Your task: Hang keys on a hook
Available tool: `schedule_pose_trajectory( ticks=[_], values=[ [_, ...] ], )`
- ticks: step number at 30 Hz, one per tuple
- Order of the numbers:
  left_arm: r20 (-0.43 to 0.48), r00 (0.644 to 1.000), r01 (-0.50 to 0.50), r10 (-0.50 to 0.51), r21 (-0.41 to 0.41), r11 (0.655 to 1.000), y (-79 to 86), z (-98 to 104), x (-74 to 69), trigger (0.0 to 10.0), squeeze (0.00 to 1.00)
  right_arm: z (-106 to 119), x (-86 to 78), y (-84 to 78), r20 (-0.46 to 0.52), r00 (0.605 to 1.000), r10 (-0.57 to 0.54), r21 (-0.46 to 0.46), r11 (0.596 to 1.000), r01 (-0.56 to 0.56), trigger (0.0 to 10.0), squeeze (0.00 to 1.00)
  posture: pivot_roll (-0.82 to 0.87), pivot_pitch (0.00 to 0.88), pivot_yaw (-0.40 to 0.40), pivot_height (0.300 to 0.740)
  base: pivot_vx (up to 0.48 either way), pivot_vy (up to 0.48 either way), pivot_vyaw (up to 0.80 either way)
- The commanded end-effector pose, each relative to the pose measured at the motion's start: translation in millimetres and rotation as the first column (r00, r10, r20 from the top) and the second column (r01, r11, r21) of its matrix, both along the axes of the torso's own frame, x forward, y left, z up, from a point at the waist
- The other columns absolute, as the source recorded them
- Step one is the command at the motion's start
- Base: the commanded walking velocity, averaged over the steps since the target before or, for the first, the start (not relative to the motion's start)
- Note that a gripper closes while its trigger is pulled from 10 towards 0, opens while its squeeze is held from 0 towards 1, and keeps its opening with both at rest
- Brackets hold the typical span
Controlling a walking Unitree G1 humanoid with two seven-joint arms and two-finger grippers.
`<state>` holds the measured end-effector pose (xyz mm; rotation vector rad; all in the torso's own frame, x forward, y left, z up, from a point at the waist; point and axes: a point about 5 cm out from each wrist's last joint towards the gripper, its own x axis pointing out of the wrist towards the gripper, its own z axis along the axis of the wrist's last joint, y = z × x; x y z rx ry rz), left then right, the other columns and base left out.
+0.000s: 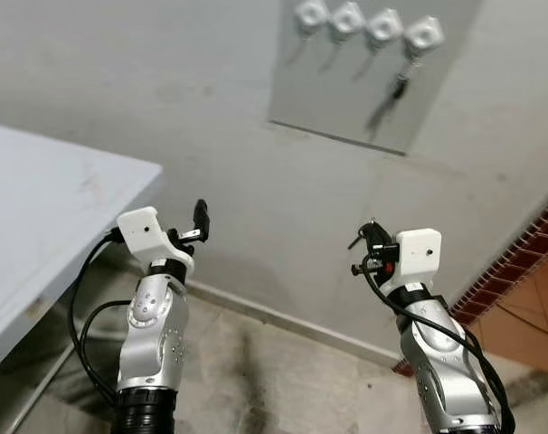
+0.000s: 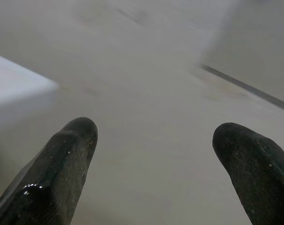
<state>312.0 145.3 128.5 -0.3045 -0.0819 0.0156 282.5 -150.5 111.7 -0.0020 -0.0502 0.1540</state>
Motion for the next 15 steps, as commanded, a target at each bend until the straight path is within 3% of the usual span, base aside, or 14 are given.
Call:
schedule_pose_trajectory(
  ticks=[1,13,15],
  values=[
    [-0.004,1.000,0.015,-0.015,0.020,1.000,-1.0,1.2,1.6,10.0,0.00,5.0,2.7,-0.3,0.019,1.000,-0.006,0.000,1.000,0.006,10.0,0.00,-0.07,0.000,-0.036,0.740,0.000,0.000,-0.74],
    [-0.004,0.999,0.038,-0.038,0.034,0.999,-0.7,2.9,3.3,10.0,0.00,4.3,3.5,0.8,0.028,0.999,-0.028,0.013,1.000,0.027,10.0,0.00,-0.07,0.000,-0.012,0.740,0.000,0.000,-0.74],
    [-0.005,0.999,0.041,-0.041,0.039,0.998,-1.0,3.1,3.5,10.0,0.00,6.2,3.5,0.5,0.048,0.998,-0.032,0.020,0.999,0.031,10.0,0.00,-0.07,0.000,-0.010,0.740,0.000,0.000,-0.27]
  ],
)
